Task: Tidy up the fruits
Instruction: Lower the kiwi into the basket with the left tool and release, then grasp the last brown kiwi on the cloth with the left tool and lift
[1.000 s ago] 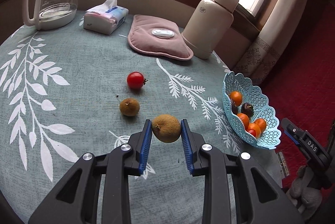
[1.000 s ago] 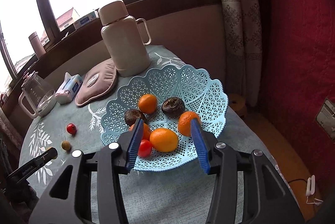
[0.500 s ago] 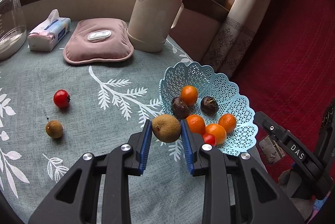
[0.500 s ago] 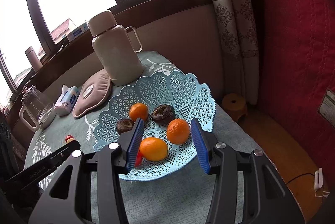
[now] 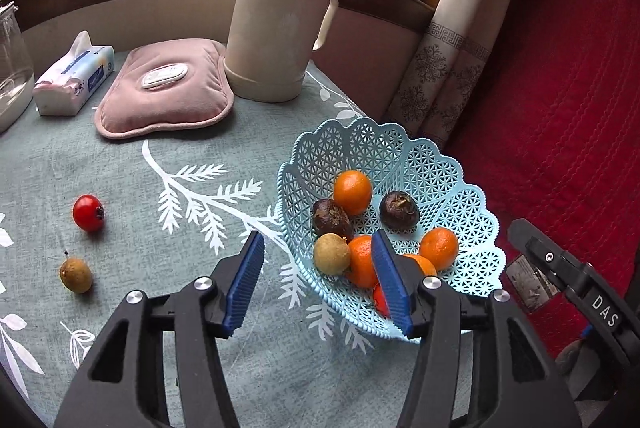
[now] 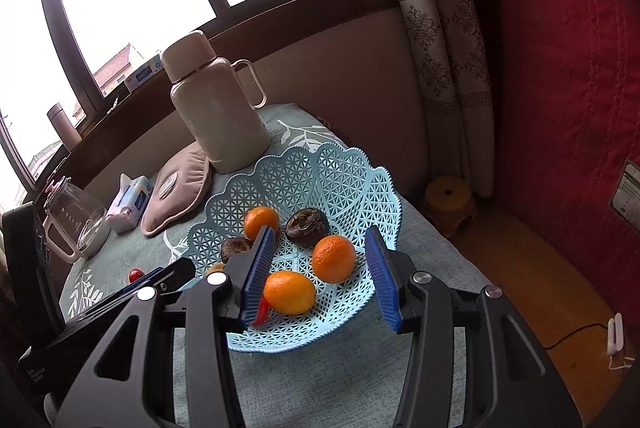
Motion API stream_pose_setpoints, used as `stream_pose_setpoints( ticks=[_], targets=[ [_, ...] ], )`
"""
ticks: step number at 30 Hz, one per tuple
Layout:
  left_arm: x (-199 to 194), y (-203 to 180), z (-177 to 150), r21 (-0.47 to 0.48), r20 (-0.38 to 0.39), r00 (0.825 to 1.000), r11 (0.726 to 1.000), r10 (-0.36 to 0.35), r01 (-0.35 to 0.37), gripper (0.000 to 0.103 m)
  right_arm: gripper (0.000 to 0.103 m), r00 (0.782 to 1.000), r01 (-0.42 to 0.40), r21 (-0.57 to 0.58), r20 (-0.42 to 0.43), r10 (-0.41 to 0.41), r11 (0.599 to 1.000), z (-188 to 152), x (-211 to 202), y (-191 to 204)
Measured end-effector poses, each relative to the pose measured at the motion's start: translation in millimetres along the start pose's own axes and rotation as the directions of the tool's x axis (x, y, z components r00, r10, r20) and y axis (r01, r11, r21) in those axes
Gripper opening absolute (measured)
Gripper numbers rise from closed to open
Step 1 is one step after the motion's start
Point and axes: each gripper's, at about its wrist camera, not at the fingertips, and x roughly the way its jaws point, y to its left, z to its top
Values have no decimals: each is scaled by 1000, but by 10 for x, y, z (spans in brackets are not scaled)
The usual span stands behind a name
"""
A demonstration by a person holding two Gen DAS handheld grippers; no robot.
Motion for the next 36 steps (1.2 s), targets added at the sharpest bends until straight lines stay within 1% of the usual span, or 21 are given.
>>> stream_pose_setpoints(
  ticks=[3, 7, 13, 14, 16, 21, 22, 24, 27, 36],
  targets=[
    [-56, 92, 29, -14, 20, 999, 999, 30, -30, 56, 49, 1000, -3, -4, -4, 3, 1000, -15, 2, 20],
    [-151, 166, 35, 0, 55, 993, 994, 105, -105, 56, 50, 1000, -12, -14, -6, 12, 1000, -32, -7, 69],
    [-256, 302, 8, -30, 67, 989, 991, 131, -130, 56, 52, 1000, -22, -14, 5, 22, 1000, -26, -58, 90],
    [-277, 330, -1, -37, 68, 988, 990, 137, -134, 56, 57, 1000, -22, -12, 10, 22, 1000, -24, -72, 90],
    [-307, 395, -10, -53, 67, 987, 989, 145, -141, 56, 61, 1000, -23, -13, 19, 23, 1000, -23, -94, 101],
    [-377, 560, -41, -91, 65, 983, 982, 173, -166, 56, 62, 999, -34, -19, 15, 34, 999, -44, -100, 137],
    [-393, 599, -47, -98, 66, 981, 980, 181, -174, 62, 62, 999, -35, -22, 14, 36, 999, -48, -99, 146],
    [-436, 679, -69, -108, 73, 976, 975, 203, -195, 66, 63, 999, -38, -24, 14, 38, 999, -60, -105, 163],
    [-489, 806, -116, -122, 76, 968, 965, 241, -231, 66, 67, 999, -41, -27, 16, 41, 999, -67, -110, 180],
    [-543, 1214, -253, -185, 44, 948, 935, 316, -303, 66, 67, 998, -54, -43, 8, 54, 998, -99, -110, 237]
  ],
)
